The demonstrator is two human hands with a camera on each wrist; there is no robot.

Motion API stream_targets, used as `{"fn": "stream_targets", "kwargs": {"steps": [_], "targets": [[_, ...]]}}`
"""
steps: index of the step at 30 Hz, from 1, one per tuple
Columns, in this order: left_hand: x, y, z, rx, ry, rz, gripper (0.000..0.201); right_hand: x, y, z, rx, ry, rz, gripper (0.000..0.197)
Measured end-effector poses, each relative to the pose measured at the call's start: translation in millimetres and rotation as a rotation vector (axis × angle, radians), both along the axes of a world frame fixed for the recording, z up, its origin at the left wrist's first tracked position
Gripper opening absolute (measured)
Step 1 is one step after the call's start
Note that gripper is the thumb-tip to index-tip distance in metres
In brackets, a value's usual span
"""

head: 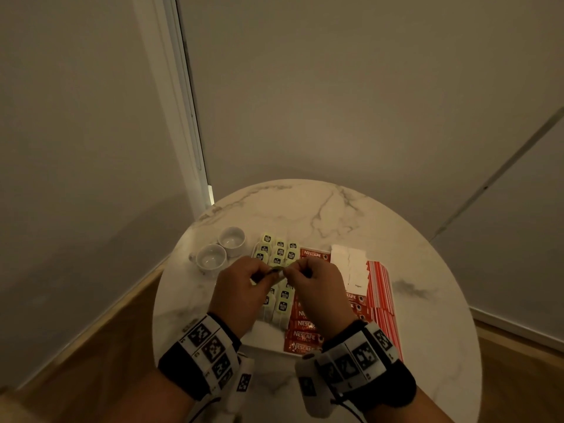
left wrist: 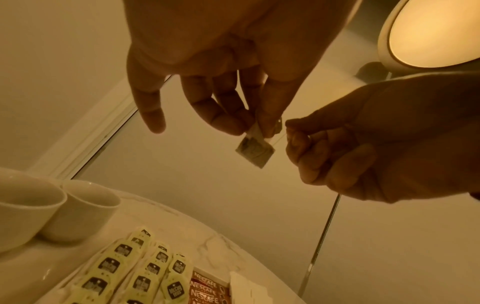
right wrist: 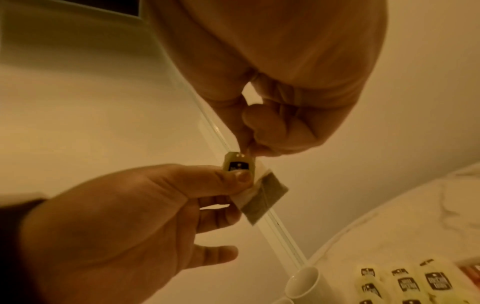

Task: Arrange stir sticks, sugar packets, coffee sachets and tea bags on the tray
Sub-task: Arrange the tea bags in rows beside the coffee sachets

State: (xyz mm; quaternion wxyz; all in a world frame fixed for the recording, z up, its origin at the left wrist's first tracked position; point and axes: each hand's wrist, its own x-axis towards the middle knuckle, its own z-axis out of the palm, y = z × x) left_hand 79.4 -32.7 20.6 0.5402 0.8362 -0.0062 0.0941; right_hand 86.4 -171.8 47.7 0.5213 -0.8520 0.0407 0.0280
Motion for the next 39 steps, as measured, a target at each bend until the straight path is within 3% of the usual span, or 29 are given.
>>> {"fn": "stream_targets", "kwargs": {"steps": [6,12,17,20,29,35,39], "targets": [[0,-2,-3,0.007,0.01,0.002,0.02,-4,6,5,0.062,0.007,0.086,0.015],[3,6,5,-0.269,0.137,-0.088,0.007,-2,-3,7,0.161,0.075,0.065,0.014],[3,8,13,-0.327,0.162,-0.161,0.004,-2,-6,9,0.215,-0.006,0.095,0.007],[3,10,14,-0.296,0.187,-0.198,0.007,-2,-6,9,0.141,-0.071,0.103,0.008],[3,11,16,-0.319,0.253,-0.3,0.015,4,-9,12,-0.359,-0.275,0.2,0.007],[3,14,7,-0.22,0.241,-0.312,0.003,10,-10,13,-0.409,-0.171,0.25,0.008],[6,15,-3,-0.116,0.21,-0.296,0.025,11,-9,8,-0.391,-0.138,0.22,0.014]]}}
